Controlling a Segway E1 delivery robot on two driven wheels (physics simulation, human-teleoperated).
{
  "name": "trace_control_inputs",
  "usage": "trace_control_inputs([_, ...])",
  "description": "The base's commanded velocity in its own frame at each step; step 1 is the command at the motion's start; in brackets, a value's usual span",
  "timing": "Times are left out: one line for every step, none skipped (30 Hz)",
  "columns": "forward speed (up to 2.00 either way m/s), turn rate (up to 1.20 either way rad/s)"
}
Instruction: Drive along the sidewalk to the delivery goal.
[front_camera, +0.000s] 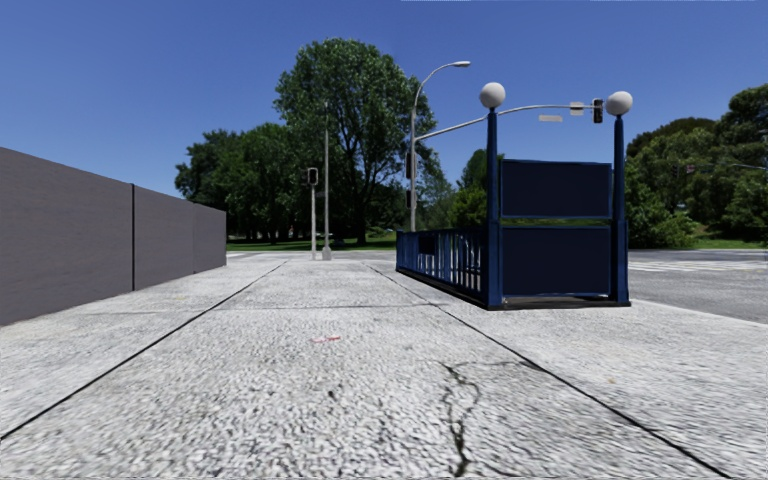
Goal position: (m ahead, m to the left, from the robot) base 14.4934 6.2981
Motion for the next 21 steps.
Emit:
trace_control_inputs([2.0,-0.28])
trace_control_inputs([2.0,-0.28])
trace_control_inputs([2.0,-0.28])
trace_control_inputs([2.0,-0.28])
trace_control_inputs([2.0,-0.28])
trace_control_inputs([2.0,-0.28])
trace_control_inputs([2.0,-0.28])
trace_control_inputs([2.0,-0.28])
trace_control_inputs([2.0,-0.28])
trace_control_inputs([2.0,-0.24])
trace_control_inputs([2.0,-0.24])
trace_control_inputs([2.0,0.0])
trace_control_inputs([2.0,0.0])
trace_control_inputs([2.0,0.0])
trace_control_inputs([2.0,0.0])
trace_control_inputs([2.0,0.0])
trace_control_inputs([2.0,0.0])
trace_control_inputs([2.0,0.0])
trace_control_inputs([2.0,0.0])
trace_control_inputs([2.0,0.0])
trace_control_inputs([2.0,0.0])
